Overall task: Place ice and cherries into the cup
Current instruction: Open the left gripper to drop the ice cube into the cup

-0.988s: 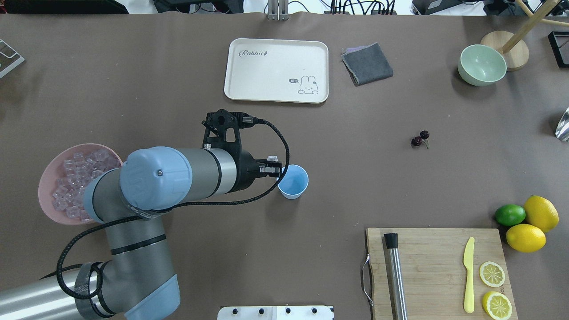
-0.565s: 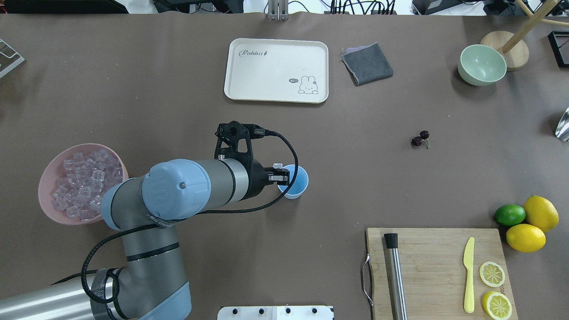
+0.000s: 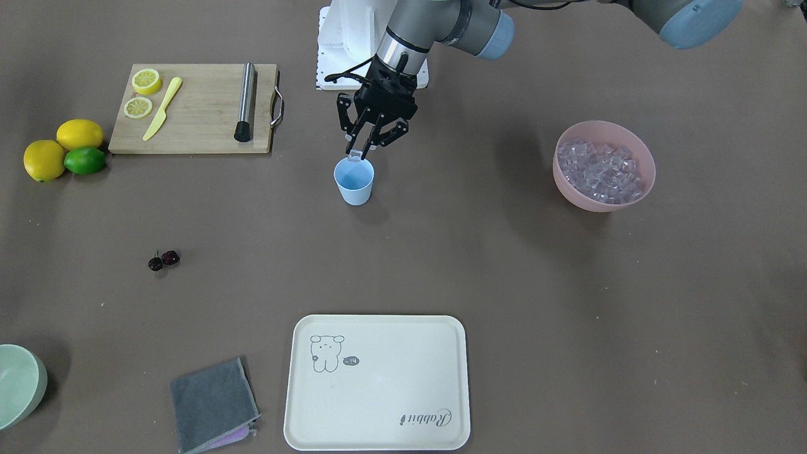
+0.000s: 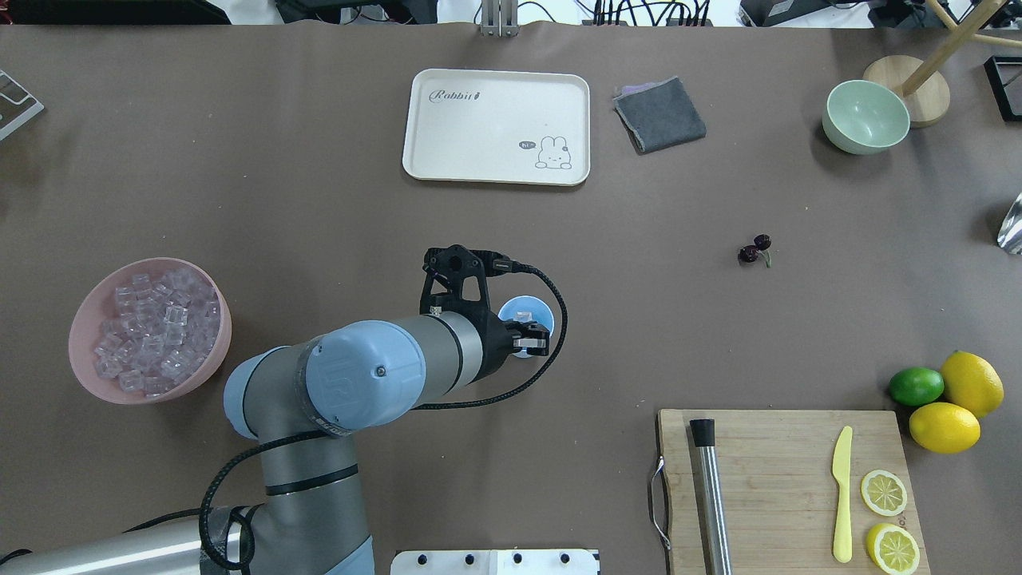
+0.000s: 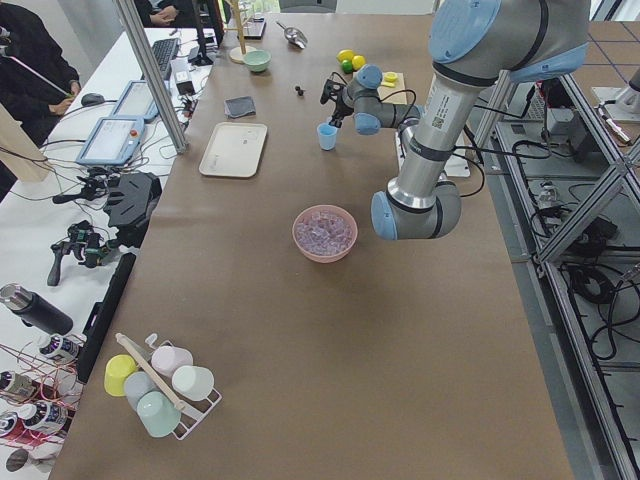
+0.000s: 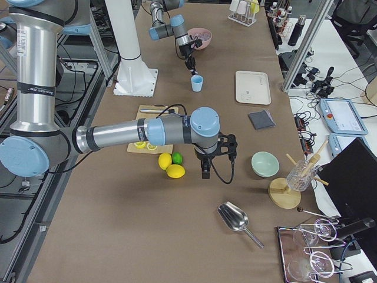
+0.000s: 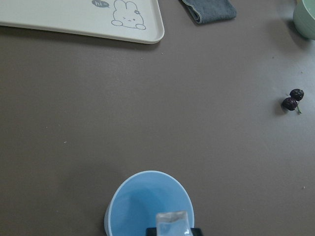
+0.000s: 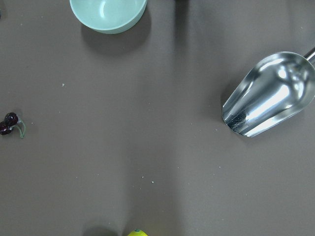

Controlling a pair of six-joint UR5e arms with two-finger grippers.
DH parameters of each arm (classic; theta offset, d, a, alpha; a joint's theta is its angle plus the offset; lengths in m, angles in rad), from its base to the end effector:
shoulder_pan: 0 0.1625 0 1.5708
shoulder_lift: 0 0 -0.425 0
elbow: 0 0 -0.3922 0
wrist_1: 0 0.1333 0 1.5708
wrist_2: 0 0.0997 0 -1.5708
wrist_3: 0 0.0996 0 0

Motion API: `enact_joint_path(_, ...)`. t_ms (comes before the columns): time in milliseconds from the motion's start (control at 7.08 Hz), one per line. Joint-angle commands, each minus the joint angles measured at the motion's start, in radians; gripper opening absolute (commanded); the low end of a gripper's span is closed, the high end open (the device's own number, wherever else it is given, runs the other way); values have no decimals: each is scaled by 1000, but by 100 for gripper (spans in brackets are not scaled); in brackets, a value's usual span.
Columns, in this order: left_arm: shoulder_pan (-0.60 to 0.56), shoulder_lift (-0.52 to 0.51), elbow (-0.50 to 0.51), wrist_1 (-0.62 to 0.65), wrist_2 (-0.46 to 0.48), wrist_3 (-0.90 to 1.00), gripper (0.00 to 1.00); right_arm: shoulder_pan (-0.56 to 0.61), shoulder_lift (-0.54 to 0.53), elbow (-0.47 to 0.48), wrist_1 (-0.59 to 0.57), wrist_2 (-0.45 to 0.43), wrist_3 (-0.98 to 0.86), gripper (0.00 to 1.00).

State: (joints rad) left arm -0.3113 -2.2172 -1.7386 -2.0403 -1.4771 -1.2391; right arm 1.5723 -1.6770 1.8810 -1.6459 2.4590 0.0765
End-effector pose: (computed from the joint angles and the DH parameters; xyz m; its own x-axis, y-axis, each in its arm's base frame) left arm 0.5737 -0.3344 0.1490 0.3820 0.2177 -0.8982 0.2813 0.8984 0.3374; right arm 0.0567 -0.4459 0.5551 0.6290 -0.0227 0.7771 -0.0497 0.9964 0.0694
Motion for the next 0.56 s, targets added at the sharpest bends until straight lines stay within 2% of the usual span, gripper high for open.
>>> enact_joint_path(0, 1, -22, 21, 3, 4, -13, 32, 0, -3, 1, 0, 2, 0, 100)
enact_joint_path(141, 1, -36, 43, 2, 26, -72, 88, 0, -6, 1, 0, 2, 0, 100)
enact_joint_path(282, 1, -39, 41, 2, 31, -72, 96, 0, -6, 1, 0, 2, 0, 100)
enact_joint_path(424, 1, -39, 37, 2, 31, -72, 97, 0, -4, 1, 0, 2, 0, 100)
